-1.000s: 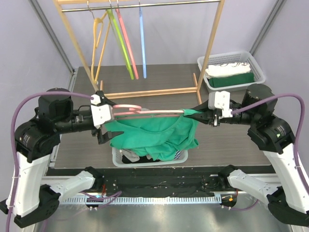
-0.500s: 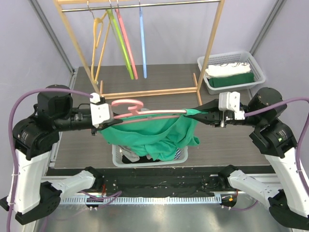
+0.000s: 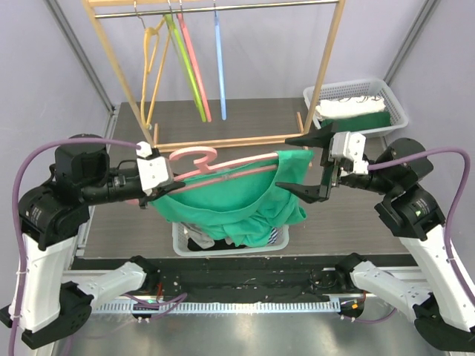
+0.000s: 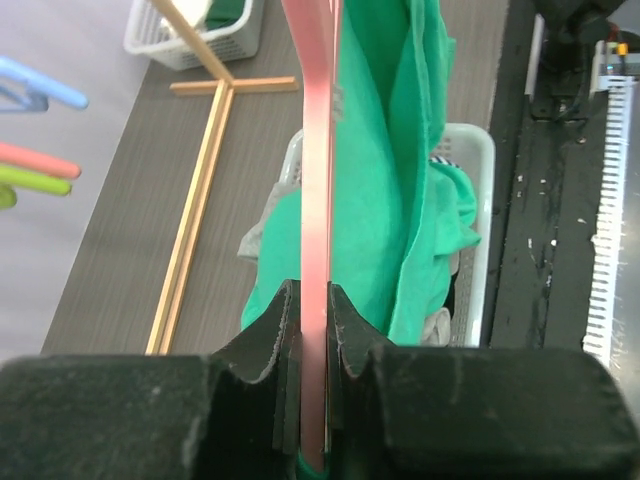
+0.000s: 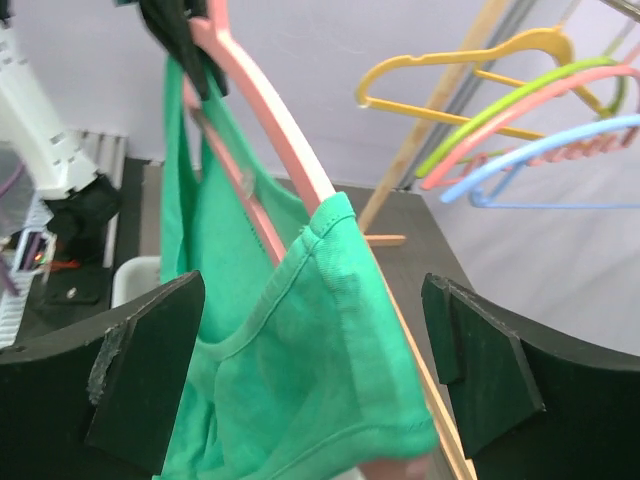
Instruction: Remove the tank top from the hanger
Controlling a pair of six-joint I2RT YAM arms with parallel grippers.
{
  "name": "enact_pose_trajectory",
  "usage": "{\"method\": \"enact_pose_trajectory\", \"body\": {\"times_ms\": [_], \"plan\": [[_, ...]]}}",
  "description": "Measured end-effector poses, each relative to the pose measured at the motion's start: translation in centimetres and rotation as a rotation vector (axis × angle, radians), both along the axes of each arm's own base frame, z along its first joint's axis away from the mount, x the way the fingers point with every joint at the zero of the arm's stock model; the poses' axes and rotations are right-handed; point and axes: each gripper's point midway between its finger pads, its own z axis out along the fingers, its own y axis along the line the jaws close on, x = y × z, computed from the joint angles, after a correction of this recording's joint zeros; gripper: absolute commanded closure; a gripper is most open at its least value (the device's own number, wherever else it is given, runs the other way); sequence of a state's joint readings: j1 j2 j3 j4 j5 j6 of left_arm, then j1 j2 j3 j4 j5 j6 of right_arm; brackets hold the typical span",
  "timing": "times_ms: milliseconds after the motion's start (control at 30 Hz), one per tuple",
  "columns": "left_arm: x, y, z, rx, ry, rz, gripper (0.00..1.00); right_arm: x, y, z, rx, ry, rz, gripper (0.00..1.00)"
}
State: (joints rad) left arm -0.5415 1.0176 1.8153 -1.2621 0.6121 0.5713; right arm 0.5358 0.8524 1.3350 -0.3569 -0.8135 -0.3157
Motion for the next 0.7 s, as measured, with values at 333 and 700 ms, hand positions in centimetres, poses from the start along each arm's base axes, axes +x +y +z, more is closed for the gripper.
{"method": "enact_pose_trajectory", "body": {"times_ms": [333,700], "plan": [[3.5,1.3,-1.1,0.021,-0.02,0.199,1.0,2.8,-4.6,2.9,0.198,0.019,-0.361,0.0],[3.6,1.3,-1.6,0.036,-0.003,0.199,1.0,2.8,-7.4,-2.5,0.335,0.196,-0.506,0.05]]}}
